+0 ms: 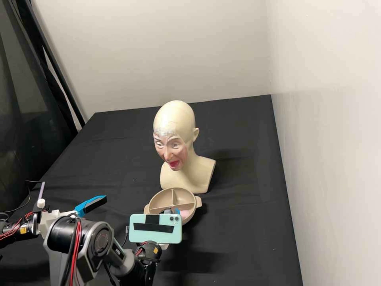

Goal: Feed the grandma with a spoon

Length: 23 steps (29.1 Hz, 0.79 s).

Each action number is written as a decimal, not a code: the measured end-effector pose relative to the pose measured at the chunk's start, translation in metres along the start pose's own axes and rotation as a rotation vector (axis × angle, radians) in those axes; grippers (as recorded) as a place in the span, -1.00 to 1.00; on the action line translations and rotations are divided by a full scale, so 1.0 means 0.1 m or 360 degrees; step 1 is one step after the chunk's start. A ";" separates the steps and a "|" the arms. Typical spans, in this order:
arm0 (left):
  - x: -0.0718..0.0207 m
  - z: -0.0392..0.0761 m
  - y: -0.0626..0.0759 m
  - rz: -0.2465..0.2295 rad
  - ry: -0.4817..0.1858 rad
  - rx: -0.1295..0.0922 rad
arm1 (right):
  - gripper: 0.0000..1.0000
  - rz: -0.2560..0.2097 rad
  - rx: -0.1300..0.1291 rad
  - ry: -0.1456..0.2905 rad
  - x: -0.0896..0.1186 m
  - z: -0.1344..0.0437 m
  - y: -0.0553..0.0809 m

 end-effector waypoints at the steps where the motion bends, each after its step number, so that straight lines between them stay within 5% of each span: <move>1: 0.000 0.00 0.00 0.0000 -0.0001 0.0000 | -1.00 -0.0003 -0.0001 0.0001 0.01 0.00 0.00; 23: 0.016 0.07 0.01 0.0009 -0.0031 0.0003 | -1.00 0.0020 -0.0002 0.0023 0.20 -0.06 0.02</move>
